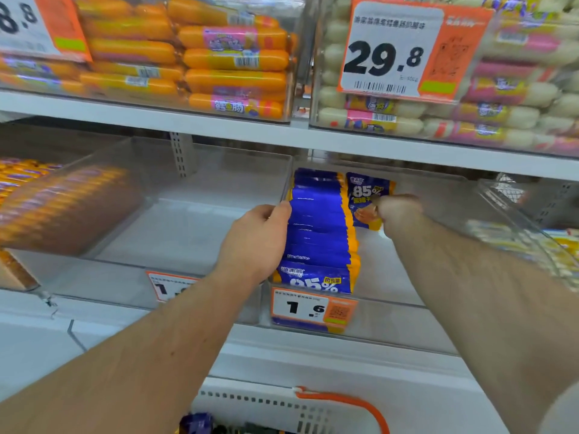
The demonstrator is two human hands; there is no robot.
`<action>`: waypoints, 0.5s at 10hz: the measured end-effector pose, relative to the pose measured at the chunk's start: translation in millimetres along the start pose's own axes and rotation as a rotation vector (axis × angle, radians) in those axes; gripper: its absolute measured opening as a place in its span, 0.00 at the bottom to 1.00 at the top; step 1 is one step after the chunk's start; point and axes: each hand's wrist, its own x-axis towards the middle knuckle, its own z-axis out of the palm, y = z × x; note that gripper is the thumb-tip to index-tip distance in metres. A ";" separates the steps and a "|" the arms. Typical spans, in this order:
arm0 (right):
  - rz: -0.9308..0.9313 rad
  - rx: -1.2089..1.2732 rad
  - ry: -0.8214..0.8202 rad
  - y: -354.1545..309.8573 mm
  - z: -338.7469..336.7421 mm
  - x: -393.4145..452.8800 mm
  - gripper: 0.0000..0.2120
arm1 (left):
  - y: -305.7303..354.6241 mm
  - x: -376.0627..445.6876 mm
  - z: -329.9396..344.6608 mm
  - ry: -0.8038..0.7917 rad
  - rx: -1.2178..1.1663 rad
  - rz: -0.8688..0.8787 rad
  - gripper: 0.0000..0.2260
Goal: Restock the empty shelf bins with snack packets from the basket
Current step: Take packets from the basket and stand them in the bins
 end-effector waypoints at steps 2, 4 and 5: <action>-0.147 -0.408 0.108 11.2 1.1 9.6 0.14 | 3.8 -3.1 -0.9 -0.001 0.050 0.000 0.14; -0.163 -0.386 0.113 9.8 4.5 9.7 0.06 | 5.2 -4.5 -1.7 -0.011 0.041 -0.004 0.14; -0.165 -0.374 0.098 11.7 6.6 11.4 0.05 | 5.6 -3.8 -1.7 -0.013 0.028 -0.003 0.15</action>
